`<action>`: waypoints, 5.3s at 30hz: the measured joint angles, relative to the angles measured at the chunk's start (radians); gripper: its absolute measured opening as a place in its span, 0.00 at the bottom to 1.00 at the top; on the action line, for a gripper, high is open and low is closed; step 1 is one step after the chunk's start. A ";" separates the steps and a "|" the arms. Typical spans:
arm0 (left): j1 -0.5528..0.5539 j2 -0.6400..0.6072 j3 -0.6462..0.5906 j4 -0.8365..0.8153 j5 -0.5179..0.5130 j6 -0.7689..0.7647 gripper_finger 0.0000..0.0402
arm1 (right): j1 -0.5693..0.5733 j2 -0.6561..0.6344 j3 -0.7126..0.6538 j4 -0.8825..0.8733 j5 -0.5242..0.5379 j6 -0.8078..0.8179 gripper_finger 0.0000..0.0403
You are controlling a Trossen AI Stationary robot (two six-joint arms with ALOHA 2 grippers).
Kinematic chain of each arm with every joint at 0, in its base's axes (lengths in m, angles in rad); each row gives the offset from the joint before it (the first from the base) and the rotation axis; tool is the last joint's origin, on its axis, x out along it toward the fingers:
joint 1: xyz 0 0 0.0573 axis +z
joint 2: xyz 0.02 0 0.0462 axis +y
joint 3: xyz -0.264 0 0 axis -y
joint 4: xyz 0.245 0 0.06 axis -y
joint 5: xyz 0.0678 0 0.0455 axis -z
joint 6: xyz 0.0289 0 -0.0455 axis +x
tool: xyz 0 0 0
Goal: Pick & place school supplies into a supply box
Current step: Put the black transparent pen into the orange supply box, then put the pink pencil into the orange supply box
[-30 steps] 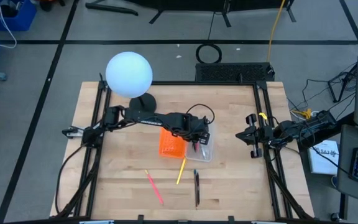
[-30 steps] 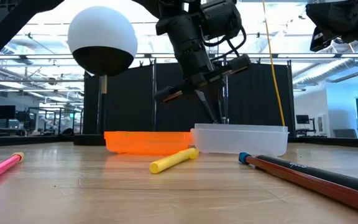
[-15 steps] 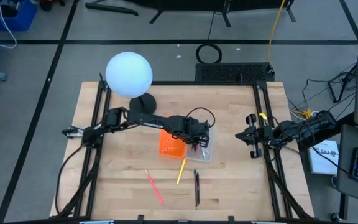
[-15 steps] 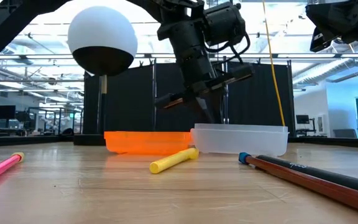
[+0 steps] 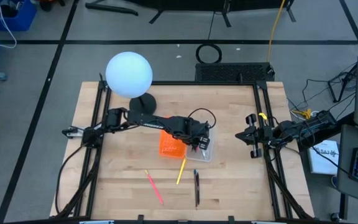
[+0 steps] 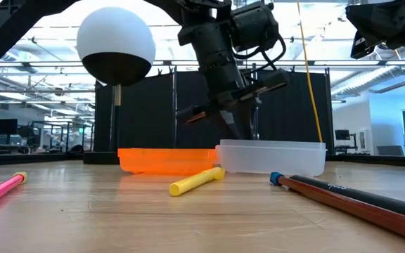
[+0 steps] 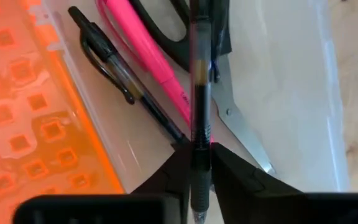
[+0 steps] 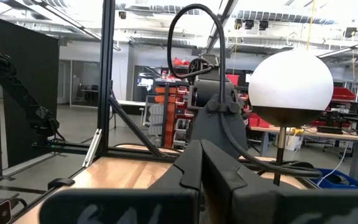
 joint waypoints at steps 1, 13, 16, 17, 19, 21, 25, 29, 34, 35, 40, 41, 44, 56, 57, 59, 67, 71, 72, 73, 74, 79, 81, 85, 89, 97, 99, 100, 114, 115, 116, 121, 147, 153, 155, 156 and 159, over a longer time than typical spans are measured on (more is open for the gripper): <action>-0.003 0.000 0.000 0.001 0.000 -0.002 0.20 | 0.000 0.000 0.000 0.000 0.000 0.000 0.00; -0.007 -0.047 0.001 0.031 0.028 0.091 0.39 | 0.000 0.000 0.000 -0.005 -0.001 0.000 0.00; -0.019 -0.101 0.019 0.040 -0.007 0.155 0.39 | 0.000 0.000 0.000 -0.008 -0.003 -0.001 0.00; -0.025 -0.122 0.024 0.036 -0.022 0.172 0.39 | 0.000 0.000 0.000 -0.008 -0.003 -0.001 0.00; -0.041 -0.166 0.030 0.025 -0.043 0.210 0.38 | 0.000 0.000 0.000 -0.008 -0.003 -0.001 0.00; -0.068 -0.220 0.031 0.012 -0.061 0.249 0.34 | 0.000 0.000 0.000 -0.008 -0.004 -0.001 0.00; -0.174 -0.327 0.035 -0.182 -0.139 0.384 0.20 | 0.000 0.000 0.000 -0.019 -0.004 -0.001 0.00; -0.307 -0.368 0.032 -0.482 -0.296 0.192 0.03 | 0.000 0.000 0.000 -0.040 -0.004 0.000 0.00; -0.474 -0.420 0.031 -0.750 -0.594 -0.139 0.02 | 0.000 0.000 0.000 -0.068 -0.005 0.010 0.00; -0.506 -0.432 0.020 -0.757 -0.622 -0.159 0.01 | 0.000 0.000 0.000 -0.074 -0.005 0.024 0.00; -0.613 -0.526 -0.049 -0.683 -0.704 -0.120 0.01 | 0.000 0.001 0.000 -0.089 -0.005 0.088 0.00; -0.626 -0.547 -0.069 -0.662 -0.725 -0.120 0.01 | 0.000 0.000 0.000 -0.092 -0.005 0.100 0.00; -0.638 -0.606 -0.146 -0.587 -0.775 -0.089 0.01 | 0.000 0.002 0.000 -0.093 -0.005 0.131 0.00; -0.541 -0.798 -0.699 0.215 -0.599 0.361 0.02 | 0.000 0.004 0.000 -0.102 -0.005 0.160 0.00; -0.531 -0.804 -0.738 0.263 -0.582 0.380 0.02 | 0.000 0.004 0.000 -0.102 -0.005 0.159 0.00; -0.513 -0.811 -0.797 0.349 -0.565 0.402 0.01 | 0.000 0.004 0.000 -0.102 -0.005 0.158 0.00; -0.527 -0.813 -0.976 0.561 -0.569 0.280 0.03 | 0.000 0.004 0.000 -0.096 -0.003 0.128 0.00; -0.566 -0.812 -1.076 0.654 -0.611 0.197 0.01 | 0.000 0.004 0.000 -0.096 -0.002 0.128 0.00; -0.576 -0.812 -1.097 0.668 -0.618 0.180 0.02 | 0.000 0.004 0.000 -0.096 -0.002 0.129 0.00; -0.586 -0.812 -1.120 0.682 -0.619 0.161 0.02 | 0.000 0.004 0.000 -0.096 -0.002 0.130 0.00; -0.594 -0.812 -1.143 0.695 -0.620 0.145 0.03 | 0.000 0.004 0.000 -0.096 -0.001 0.131 0.00; -0.617 -0.812 -1.252 0.770 -0.640 0.061 0.01 | 0.000 0.004 0.000 -0.096 0.000 0.131 0.00; -0.621 -0.811 -1.286 0.794 -0.636 0.026 0.01 | 0.000 0.004 0.000 -0.096 0.000 0.132 0.00; -0.620 -0.811 -1.312 0.809 -0.596 0.022 0.05 | 0.000 0.004 0.000 -0.096 0.000 0.132 0.00; -0.606 -0.811 -1.278 0.760 -0.433 0.174 0.06 | 0.000 0.004 0.000 -0.096 0.004 0.132 0.00; -0.539 -0.802 -0.978 0.176 -0.254 0.318 0.06 | 0.000 0.004 0.000 -0.097 0.077 0.132 0.00; -0.534 -0.795 -0.916 0.067 -0.255 0.431 0.06 | 0.000 0.004 0.000 -0.097 0.078 0.132 0.00; -0.534 -0.795 -0.892 0.033 -0.256 0.495 0.06 | 0.000 0.004 0.000 -0.098 0.079 0.132 0.00; -0.495 -0.727 -0.849 0.117 -0.265 0.967 0.07 | 0.000 0.006 0.000 -0.104 0.079 0.136 0.00; -0.488 -0.716 -0.848 0.132 -0.266 0.951 0.08 | 0.000 0.006 0.000 -0.104 0.079 0.137 0.00; -0.484 -0.701 -0.848 0.141 -0.266 0.930 0.09 | 0.000 0.006 0.000 -0.104 0.079 0.143 0.00; -0.509 -0.605 -0.834 0.147 -0.208 0.974 0.22 | 0.000 0.011 0.000 -0.105 0.079 0.186 0.00; -0.545 -0.428 -0.710 -0.113 -0.143 1.535 0.48 | 0.000 0.018 0.000 -0.120 0.078 0.203 0.00; -0.538 -0.433 -0.753 -0.062 -0.127 1.582 0.48 | 0.000 0.018 0.000 -0.087 0.079 0.155 0.00; -0.538 -0.433 -0.755 -0.039 -0.127 1.593 0.48 | 0.000 0.018 0.000 -0.087 0.079 0.150 0.00; -0.538 -0.433 -0.756 -0.029 -0.127 1.596 0.48 | 0.000 0.018 0.000 -0.087 0.080 0.149 0.00; -0.538 -0.433 -0.758 -0.014 -0.127 1.597 0.48 | 0.000 0.018 0.000 -0.087 0.080 0.146 0.00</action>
